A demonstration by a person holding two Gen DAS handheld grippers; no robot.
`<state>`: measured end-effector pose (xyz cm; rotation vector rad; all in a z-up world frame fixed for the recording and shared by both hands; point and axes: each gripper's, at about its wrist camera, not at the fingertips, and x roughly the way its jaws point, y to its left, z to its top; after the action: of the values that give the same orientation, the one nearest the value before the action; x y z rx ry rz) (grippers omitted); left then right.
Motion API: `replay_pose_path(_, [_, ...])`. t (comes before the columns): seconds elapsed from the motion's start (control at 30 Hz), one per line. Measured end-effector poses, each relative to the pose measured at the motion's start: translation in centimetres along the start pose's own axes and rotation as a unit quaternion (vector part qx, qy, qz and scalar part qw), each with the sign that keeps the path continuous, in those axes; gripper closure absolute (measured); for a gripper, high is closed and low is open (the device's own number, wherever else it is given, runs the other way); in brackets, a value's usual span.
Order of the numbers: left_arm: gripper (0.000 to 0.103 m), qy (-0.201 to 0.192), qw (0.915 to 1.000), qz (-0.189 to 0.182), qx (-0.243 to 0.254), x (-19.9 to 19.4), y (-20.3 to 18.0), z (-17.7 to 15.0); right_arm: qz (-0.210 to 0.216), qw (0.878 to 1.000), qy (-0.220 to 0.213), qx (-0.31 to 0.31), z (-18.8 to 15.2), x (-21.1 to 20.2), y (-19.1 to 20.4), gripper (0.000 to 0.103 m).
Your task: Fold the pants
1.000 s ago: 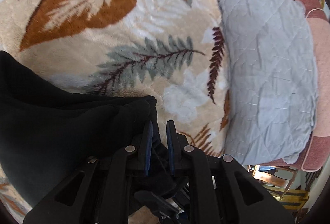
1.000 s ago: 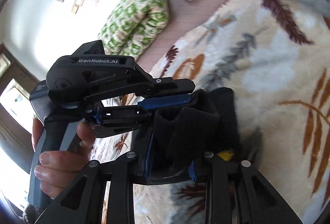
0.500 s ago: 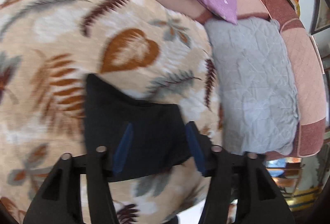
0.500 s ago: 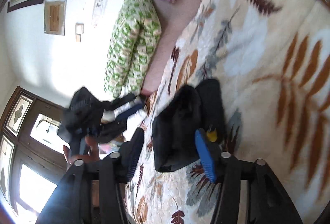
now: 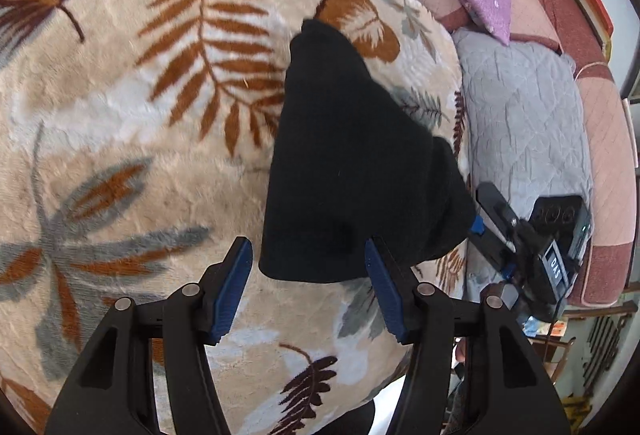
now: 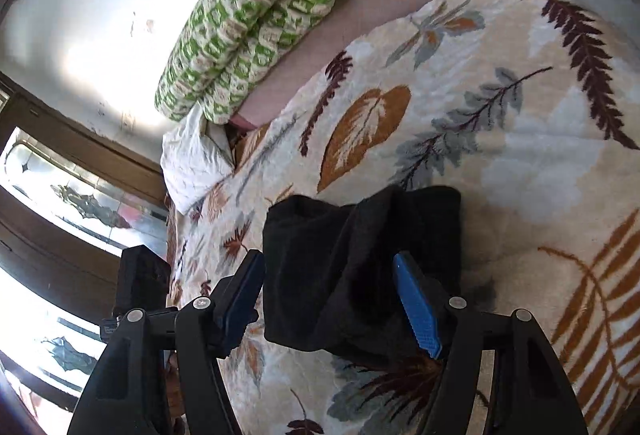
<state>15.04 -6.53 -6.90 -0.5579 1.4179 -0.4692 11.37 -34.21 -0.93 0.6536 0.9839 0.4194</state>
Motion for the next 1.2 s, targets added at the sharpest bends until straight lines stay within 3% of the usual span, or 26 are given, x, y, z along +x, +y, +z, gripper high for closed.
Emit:
replay_pose_path(0.07, [0.046,0.016,0.9997,0.018,0.002,1.4,-0.2,-0.2,-0.023,1.000,0.002,-0.011,-0.3,0.9,0.1,0.039])
replay_pose_path(0.1, [0.046,0.022,0.9995,0.021,0.003,1.8,-0.5,-0.3,-0.029,0.999,0.010,-0.018,-0.4,1.4,0.1,0.057])
replay_pose_path(0.13, [0.046,0.026,0.9994,0.021,0.009,2.3,-1.1,-0.3,-0.045,0.998,0.015,-0.031,-0.5,1.7,0.2,0.093])
replay_pose_path(0.2, [0.045,0.015,0.9987,0.045,0.021,2.8,-2.0,-0.5,-0.053,0.997,0.022,-0.051,-0.7,1.8,0.2,0.095])
replay_pose_path(0.33, [0.035,0.012,0.9966,0.074,0.035,3.9,-3.1,-0.7,-0.073,0.995,-0.015,-0.060,-0.6,-0.4,-0.9,0.095])
replay_pose_path(0.4, [0.035,0.009,0.9951,0.089,0.043,4.1,-3.4,-1.0,-0.093,0.994,-0.012,-0.052,-0.8,0.1,-2.7,0.094])
replay_pose_path(0.47, [0.035,0.006,0.9934,0.098,0.060,3.9,-3.9,-1.4,-0.084,0.995,-0.016,-0.043,-1.1,0.8,-4.1,0.094])
replay_pose_path(0.6, [0.035,-0.009,0.9945,0.073,0.074,1.2,-3.4,-2.0,-0.060,0.998,-0.020,-0.026,-0.9,0.3,-4.2,0.086])
replay_pose_path(0.67, [0.035,-0.042,0.9939,0.063,0.080,-1.0,-3.3,-1.6,-0.032,0.999,-0.021,-0.006,-0.7,-0.8,-4.2,0.069])
replay_pose_path(0.73, [0.035,-0.068,0.9931,0.069,0.066,-2.5,-2.5,-0.4,-0.011,0.999,-0.038,0.016,-0.4,-2.5,-4.5,0.039])
replay_pose_path(0.8, [0.035,-0.070,0.9945,0.062,0.047,-2.7,-1.6,0.8,0.001,0.998,-0.049,0.027,0.0,-3.8,-4.7,0.031])
replay_pose_path(0.87, [0.035,-0.049,0.9969,0.054,0.030,-1.8,-0.8,2.2,-0.009,0.999,-0.041,0.022,0.3,-3.8,-4.4,0.031])
replay_pose_path(0.97, [0.035,-0.031,0.9965,0.070,0.035,-0.2,-0.4,2.8,-0.015,1.000,-0.004,0.021,0.6,-2.0,-4.5,0.031])
replay_pose_path(1.03, [0.035,-0.032,0.9944,0.090,0.046,0.6,-0.4,2.8,-0.022,0.999,0.016,0.017,0.6,-0.6,-4.6,0.031])
replay_pose_path(1.13, [0.035,-0.032,0.9945,0.082,0.056,1.2,-0.1,3.0,-0.038,0.999,0.033,0.010,0.6,1.1,-5.1,0.031])
replay_pose_path(1.2, [0.032,-0.032,0.9947,0.075,0.064,1.7,-0.3,3.1,-0.026,0.998,0.045,0.023,0.6,1.9,-5.9,0.031])
